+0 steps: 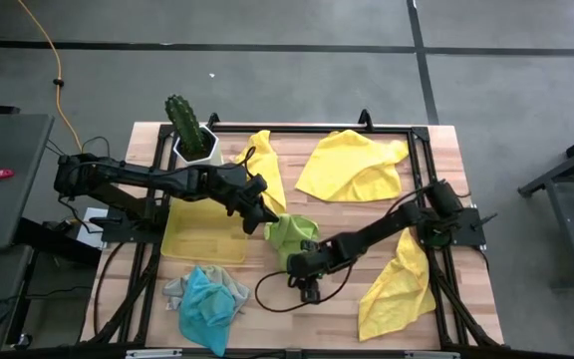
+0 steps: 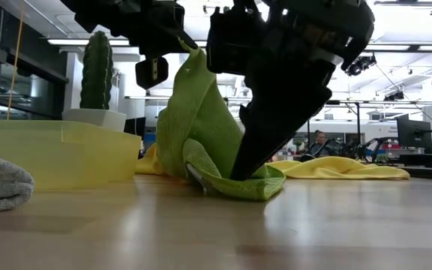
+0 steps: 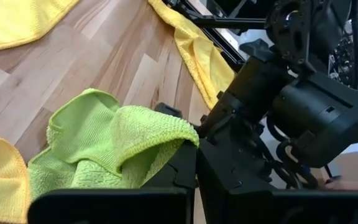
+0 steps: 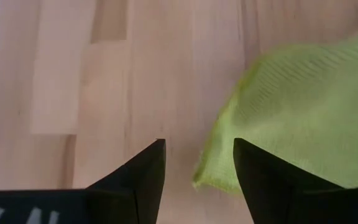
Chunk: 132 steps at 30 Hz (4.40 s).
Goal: Fold microfiber towels
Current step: Fold the green microfiber towel
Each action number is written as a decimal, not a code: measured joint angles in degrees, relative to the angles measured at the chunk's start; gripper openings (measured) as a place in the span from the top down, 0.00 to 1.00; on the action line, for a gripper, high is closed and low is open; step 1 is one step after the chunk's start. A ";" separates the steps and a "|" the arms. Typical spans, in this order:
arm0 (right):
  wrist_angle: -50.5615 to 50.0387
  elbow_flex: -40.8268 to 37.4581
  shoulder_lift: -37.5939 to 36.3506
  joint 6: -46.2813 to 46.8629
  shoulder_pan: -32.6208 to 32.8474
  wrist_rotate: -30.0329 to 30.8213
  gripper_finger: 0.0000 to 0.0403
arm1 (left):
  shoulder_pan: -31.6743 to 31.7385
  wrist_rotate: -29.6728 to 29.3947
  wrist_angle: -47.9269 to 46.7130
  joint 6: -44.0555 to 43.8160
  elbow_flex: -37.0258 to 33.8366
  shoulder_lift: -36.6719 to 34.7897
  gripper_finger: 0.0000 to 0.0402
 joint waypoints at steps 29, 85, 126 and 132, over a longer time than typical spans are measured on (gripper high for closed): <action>-12.66 0.07 -1.96 -3.58 -0.77 4.03 0.99 | 5.20 4.35 -0.61 -0.22 0.00 -0.85 1.00; -9.50 -34.94 -36.91 4.29 2.45 -1.74 1.00 | -10.74 -10.29 -34.07 10.36 28.94 24.76 1.00; 18.18 -34.27 -25.70 -33.58 -33.22 -10.11 0.57 | -12.33 -11.30 -22.53 5.87 28.89 30.10 1.00; 21.59 -34.27 -20.49 -39.31 -33.31 -10.87 0.57 | -12.35 -12.33 -22.59 0.09 28.89 30.10 1.00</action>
